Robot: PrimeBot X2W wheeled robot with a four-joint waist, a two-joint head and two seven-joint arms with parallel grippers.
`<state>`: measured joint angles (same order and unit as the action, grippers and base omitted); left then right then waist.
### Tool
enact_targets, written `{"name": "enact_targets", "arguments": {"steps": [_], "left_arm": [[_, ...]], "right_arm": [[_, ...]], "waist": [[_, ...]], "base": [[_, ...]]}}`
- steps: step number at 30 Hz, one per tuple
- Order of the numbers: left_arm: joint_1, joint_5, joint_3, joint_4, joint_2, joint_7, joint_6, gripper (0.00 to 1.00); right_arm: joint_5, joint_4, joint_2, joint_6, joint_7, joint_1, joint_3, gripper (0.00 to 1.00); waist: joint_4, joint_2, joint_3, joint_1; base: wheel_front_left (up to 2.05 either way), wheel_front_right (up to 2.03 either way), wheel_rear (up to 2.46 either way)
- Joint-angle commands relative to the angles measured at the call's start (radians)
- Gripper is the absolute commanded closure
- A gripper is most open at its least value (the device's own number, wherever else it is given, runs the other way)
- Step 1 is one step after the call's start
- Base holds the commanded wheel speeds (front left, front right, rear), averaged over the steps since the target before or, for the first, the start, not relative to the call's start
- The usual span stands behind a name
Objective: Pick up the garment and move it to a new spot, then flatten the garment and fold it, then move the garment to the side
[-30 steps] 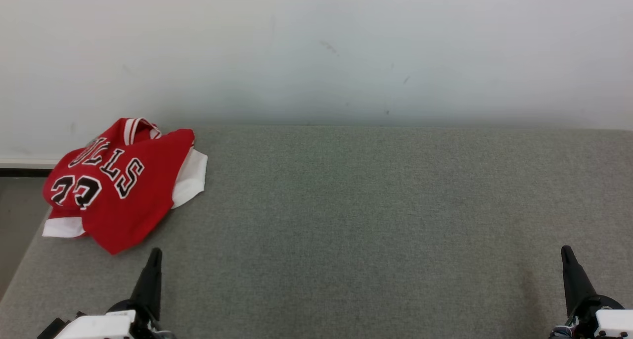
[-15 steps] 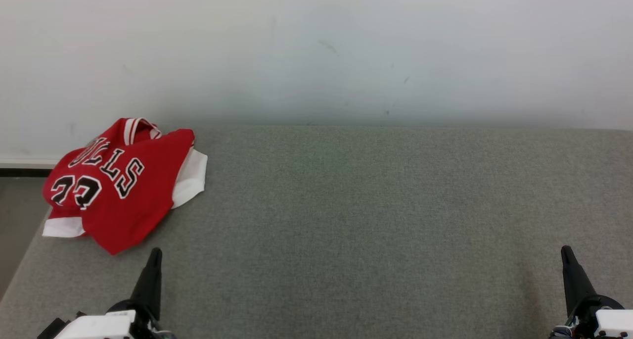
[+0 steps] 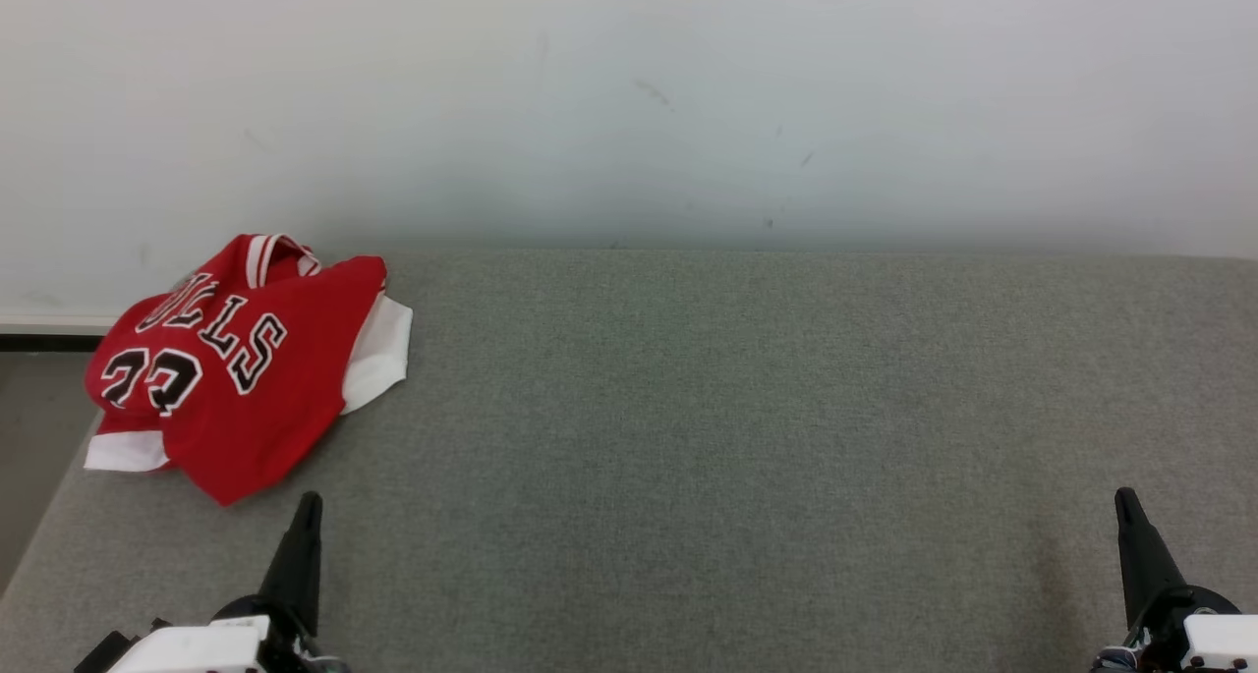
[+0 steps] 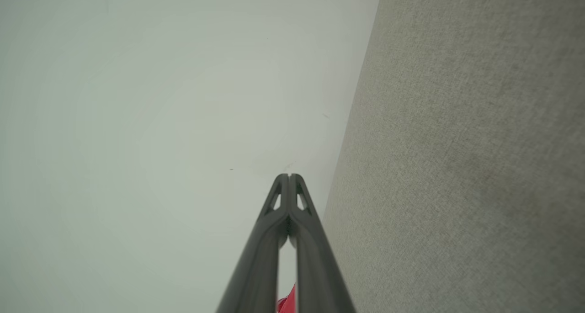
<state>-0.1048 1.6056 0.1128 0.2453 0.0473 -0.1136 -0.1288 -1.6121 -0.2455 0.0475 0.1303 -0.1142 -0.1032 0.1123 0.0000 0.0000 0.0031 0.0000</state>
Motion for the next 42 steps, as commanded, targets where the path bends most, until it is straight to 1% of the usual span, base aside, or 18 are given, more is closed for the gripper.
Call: {"name": "enact_targets", "arguments": {"steps": [1, 11, 12, 14, 15, 16, 21, 27, 32, 33, 42], "left_arm": [[-0.009, 0.014, 0.002, -0.002, 0.007, -0.004, -0.006, 1.0], [-0.009, 0.014, 0.002, -0.002, 0.007, -0.004, -0.006, 1.0], [0.0, 0.0, 0.0, 0.0, 0.0, 0.0, 0.0, 0.0], [0.009, -0.001, -0.002, 0.013, -0.004, 0.002, 0.002, 0.0], [0.017, -0.002, -0.003, 0.022, -0.008, 0.002, 0.003, 1.0], [0.02, -0.003, -0.006, 0.024, -0.008, 0.006, 0.004, 0.0], [0.015, -0.021, -0.026, 0.019, -0.007, 0.032, 0.008, 0.0], [0.01, -0.076, -0.044, 0.01, -0.006, 0.061, 0.016, 0.0], [0.007, -0.161, -0.057, -0.003, -0.005, 0.084, 0.025, 0.0], [0.007, -0.161, -0.057, -0.003, -0.005, 0.084, 0.025, 0.0], [0.0, -0.346, -0.084, -0.032, -0.004, 0.122, 0.039, 0.0]], "right_arm": [[-0.001, 0.003, 0.006, 0.001, -0.003, -0.013, 0.004, 1.0], [-0.001, 0.003, 0.006, 0.001, -0.003, -0.012, 0.004, 1.0], [0.0, 0.0, 0.0, 0.0, 0.0, 0.0, 0.0, 0.0], [0.0, -0.012, -0.005, 0.0, 0.002, 0.008, -0.001, 0.0], [0.0, -0.021, -0.01, 0.0, 0.002, 0.016, -0.003, 1.0], [0.002, -0.022, -0.011, 0.0, 0.006, 0.019, -0.004, 0.0], [0.036, -0.009, -0.01, 0.0, 0.032, 0.026, -0.011, 0.0], [0.129, 0.013, -0.008, 0.0, 0.061, 0.034, -0.015, 0.0], [0.236, 0.037, -0.007, 0.0, 0.084, 0.039, -0.019, 0.0], [0.236, 0.037, -0.007, 0.0, 0.084, 0.039, -0.019, 0.0], [0.444, 0.078, 0.002, 0.0, 0.122, 0.044, -0.024, 0.0]], "waist": [[0.0, 0.0, 0.0, 0.0], [0.0, 0.0, 0.0, 0.0], [0.0, 0.0, 0.0, 0.0], [0.0, 0.0, 0.0, 0.0], [0.0, 0.0, 0.0, 0.0], [0.0, 0.0, 0.0, 0.0], [0.0, 0.0, 0.0, 0.0], [0.0, 0.0, 0.0, 0.0], [0.0, 0.0, 0.0, 0.0], [0.0, 0.0, 0.0, 0.0], [0.0, 0.0, 0.0, 0.0]], "base": [[0.0, 0.0, 0.0], [0.0, 0.0, 0.0], [0.0, 0.0, 0.0], [0.0, 0.0, 0.0], [0.0, 0.0, 0.0], [0.0, 0.0, 0.0], [0.0, 0.0, 0.0], [0.0, 0.0, 0.0], [0.0, 0.0, 0.0], [0.0, 0.0, 0.0], [0.0, 0.0, 0.0]]}}
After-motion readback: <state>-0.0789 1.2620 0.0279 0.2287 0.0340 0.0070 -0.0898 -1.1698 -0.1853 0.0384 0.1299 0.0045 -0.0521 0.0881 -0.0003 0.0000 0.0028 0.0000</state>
